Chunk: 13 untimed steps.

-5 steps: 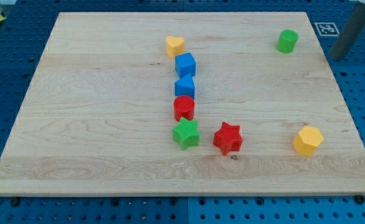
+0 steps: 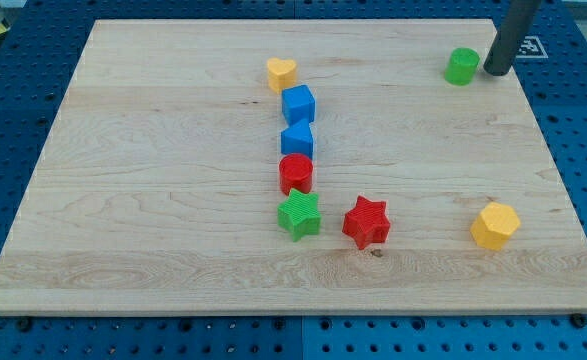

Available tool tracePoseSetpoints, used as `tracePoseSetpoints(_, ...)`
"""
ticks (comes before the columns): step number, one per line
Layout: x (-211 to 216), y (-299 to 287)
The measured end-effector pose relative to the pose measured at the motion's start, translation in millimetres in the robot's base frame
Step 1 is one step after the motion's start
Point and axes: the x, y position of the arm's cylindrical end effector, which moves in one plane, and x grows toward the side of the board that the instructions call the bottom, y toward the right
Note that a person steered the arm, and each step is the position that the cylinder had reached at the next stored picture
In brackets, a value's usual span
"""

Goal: Move the green circle to the top left side of the yellow heart

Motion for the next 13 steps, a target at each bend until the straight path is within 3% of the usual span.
tracePoseSetpoints(3,0.4,-42.8)
tracePoseSetpoints(7,-48.1,-221.1)
tracePoseSetpoints(11,-2.1,-223.3)
tracePoseSetpoints(13,-17.1,-247.0)
